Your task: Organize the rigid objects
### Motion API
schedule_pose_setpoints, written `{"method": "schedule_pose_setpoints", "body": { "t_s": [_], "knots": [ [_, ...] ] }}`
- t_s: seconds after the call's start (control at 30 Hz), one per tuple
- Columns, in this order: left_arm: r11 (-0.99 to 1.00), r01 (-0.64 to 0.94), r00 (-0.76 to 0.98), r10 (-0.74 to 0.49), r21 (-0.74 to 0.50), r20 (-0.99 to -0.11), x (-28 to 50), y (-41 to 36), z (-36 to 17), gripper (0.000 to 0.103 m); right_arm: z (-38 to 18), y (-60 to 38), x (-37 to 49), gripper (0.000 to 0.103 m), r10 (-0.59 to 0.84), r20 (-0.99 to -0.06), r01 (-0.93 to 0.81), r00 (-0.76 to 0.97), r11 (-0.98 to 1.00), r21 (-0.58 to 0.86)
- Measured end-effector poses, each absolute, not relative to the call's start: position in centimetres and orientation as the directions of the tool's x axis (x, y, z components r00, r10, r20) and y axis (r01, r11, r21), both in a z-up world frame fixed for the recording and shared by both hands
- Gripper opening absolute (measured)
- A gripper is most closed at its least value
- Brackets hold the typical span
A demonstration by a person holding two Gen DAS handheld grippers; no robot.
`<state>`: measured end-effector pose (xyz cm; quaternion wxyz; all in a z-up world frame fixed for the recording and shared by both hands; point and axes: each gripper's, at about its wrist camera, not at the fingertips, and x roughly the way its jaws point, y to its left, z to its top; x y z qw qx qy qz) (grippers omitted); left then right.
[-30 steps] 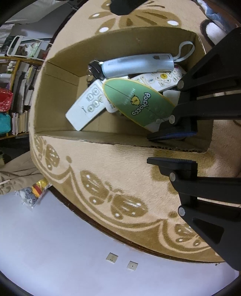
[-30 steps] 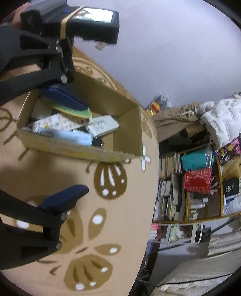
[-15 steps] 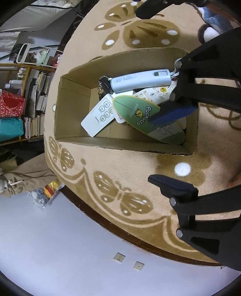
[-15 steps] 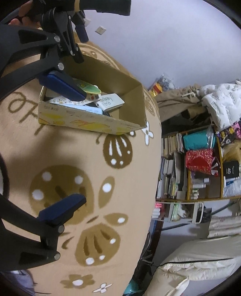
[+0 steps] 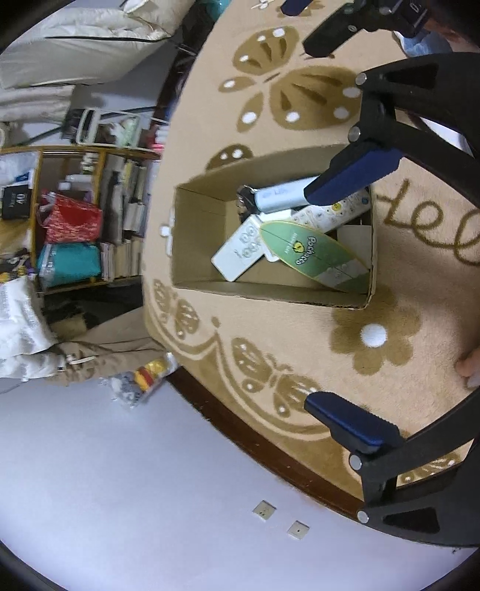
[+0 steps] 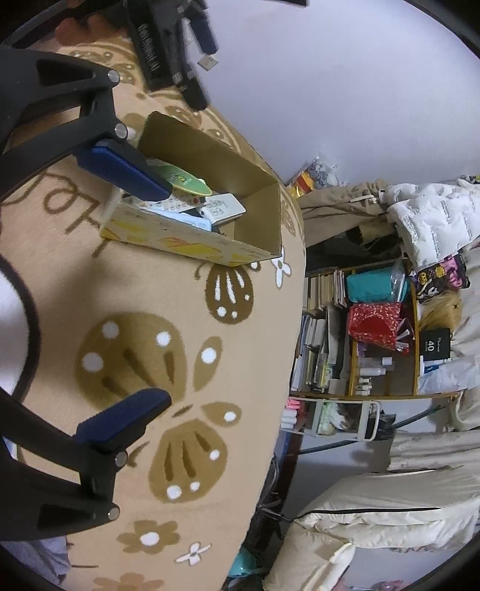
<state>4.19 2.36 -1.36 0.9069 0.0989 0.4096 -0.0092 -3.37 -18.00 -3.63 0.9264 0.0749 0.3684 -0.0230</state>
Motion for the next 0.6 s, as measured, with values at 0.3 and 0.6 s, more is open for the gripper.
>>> {"method": "schedule_pose_setpoints", "body": {
  "t_s": [0.3,0.6],
  "knots": [
    [0.987,0.062,0.77,0.046,0.146,-0.637,0.0,3.1,1.9,0.1,-1.8,-18.0,-6.8,0.103,0.001,-0.592,0.097,0.806,0.986,0.134],
    [0.989,0.066,0.817,0.02,0.129,-0.576,-4.1,3.9,3.3,0.1,0.0,-17.3,-9.3,0.103,-0.01,-0.511,0.072,0.859,0.992,0.101]
  ]
}}
